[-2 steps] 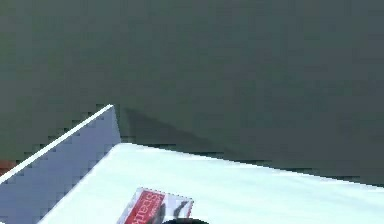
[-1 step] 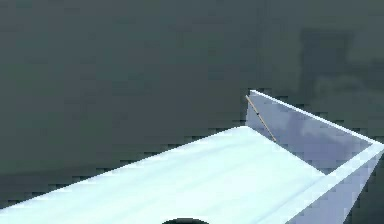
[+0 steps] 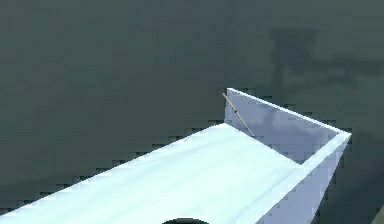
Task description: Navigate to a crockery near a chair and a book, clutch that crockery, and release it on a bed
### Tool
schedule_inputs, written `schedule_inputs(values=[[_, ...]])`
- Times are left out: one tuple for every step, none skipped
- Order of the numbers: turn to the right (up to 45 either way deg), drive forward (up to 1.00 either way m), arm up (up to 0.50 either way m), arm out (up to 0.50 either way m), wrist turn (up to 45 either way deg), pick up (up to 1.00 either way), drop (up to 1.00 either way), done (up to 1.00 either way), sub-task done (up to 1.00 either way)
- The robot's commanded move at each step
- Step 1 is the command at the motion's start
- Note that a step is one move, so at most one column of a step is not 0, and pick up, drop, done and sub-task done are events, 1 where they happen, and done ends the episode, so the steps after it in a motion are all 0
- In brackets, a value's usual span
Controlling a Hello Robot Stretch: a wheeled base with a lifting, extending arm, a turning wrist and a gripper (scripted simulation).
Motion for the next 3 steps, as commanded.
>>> schedule_inputs(values=[[-45.0, 0.0, 0.0, 0.0, 0.0, 0.0, 0.0, 0.0, 0.0], [-9.0, 0.0, 0.0, 0.0, 0.0, 0.0, 0.0, 0.0, 0.0], [45.0, 0.0, 0.0, 0.0, 0.0, 0.0, 0.0, 0.0, 0.0]])
